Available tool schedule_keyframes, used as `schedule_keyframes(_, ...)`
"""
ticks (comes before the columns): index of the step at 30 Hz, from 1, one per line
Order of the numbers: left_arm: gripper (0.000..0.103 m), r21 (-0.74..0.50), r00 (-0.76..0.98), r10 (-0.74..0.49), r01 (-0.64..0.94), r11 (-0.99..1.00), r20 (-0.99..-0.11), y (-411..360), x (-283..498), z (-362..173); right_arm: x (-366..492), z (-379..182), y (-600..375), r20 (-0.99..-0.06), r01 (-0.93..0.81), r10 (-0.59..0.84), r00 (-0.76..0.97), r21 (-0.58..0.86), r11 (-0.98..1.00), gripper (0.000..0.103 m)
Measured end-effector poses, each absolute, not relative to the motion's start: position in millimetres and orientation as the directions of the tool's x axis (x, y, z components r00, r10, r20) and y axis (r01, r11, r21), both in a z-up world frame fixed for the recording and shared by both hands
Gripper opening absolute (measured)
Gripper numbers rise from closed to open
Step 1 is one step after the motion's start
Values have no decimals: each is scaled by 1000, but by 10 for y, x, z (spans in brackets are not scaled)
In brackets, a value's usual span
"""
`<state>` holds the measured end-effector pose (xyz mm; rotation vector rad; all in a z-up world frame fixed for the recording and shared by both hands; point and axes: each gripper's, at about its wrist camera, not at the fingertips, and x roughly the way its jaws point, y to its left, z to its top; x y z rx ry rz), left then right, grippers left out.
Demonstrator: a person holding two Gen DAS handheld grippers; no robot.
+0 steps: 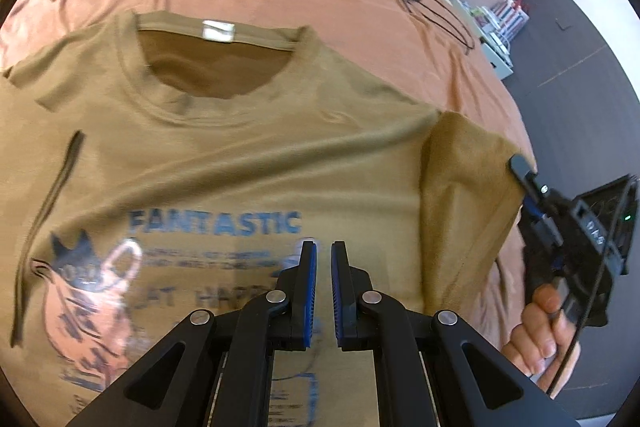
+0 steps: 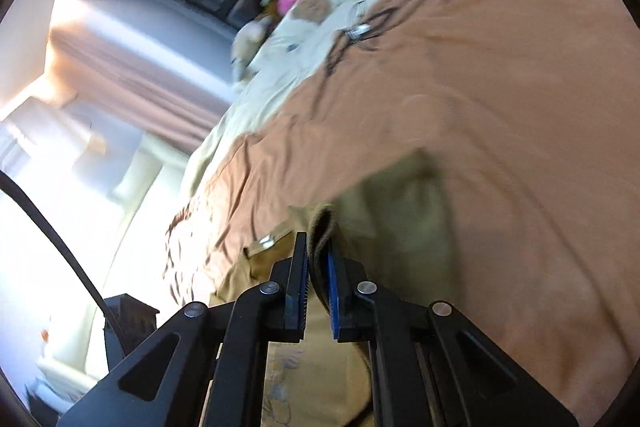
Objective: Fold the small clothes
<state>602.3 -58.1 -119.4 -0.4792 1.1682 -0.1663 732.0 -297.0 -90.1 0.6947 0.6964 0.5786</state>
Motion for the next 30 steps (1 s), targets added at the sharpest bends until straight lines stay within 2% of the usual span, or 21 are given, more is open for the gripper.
schedule_keyframes(5,7,-421,394,-335,-153,894,-856,-364,6056,-1250,7378,-874,-2417,-427,-319,703,569,673,668,5)
schedule_keyframes(7,7,-423,394,-333,-167,891,-857,-303,6085,-1274,7436,-918,-2157,-482,-330,704,522,647,688,7)
schedule_keyframes(9,7,-424,393,-335,-164,891,-856,-296,6114,-1277,7481,-946,-2054,-510,-338,717,475,647,684,22)
schedule_keyframes(10,7,-426,391,-340,-155,892,-855,-316,6138,-1275,7489,-945,-2021,-518,-335,718,465,647,685,44)
schedule_keyframes(11,8,-427,390,-343,-151,892,-854,-329,6152,-1270,7483,-913,-2086,-510,-333,714,480,646,686,62)
schedule_keyframes(12,12,-431,390,-347,-148,890,-853,-348,6172,-1264,7555,-870,-2121,-496,-330,707,504,646,688,65)
schedule_keyframes(13,23,-436,392,-353,-146,888,-850,-380,6195,-1256,7552,-828,-2205,-481,-325,701,526,648,689,66)
schedule_keyframes(14,28,-439,395,-356,-141,887,-847,-395,6208,-1249,7557,-791,-2294,-469,-314,695,545,654,688,66)
schedule_keyframes(16,50,-450,415,-365,-127,884,-834,-449,6235,-1216,7504,-793,-2466,-469,-282,679,566,664,693,66)
schedule_keyframes(17,53,-453,428,-366,-118,884,-826,-468,6248,-1201,7461,-806,-2536,-471,-266,666,578,663,700,66)
schedule_keyframes(24,55,-435,448,-346,-112,893,-825,-605,6480,-1244,7324,-963,-2849,-525,-141,579,624,653,744,65)
schedule_keyframes(26,55,-431,457,-337,-118,895,-823,-611,6550,-1278,7283,-932,-2844,-540,-117,564,625,649,751,52)
schedule_keyframes(30,55,-424,466,-328,-115,898,-822,-645,6703,-1355,7186,-846,-2846,-587,-88,548,595,631,771,39)
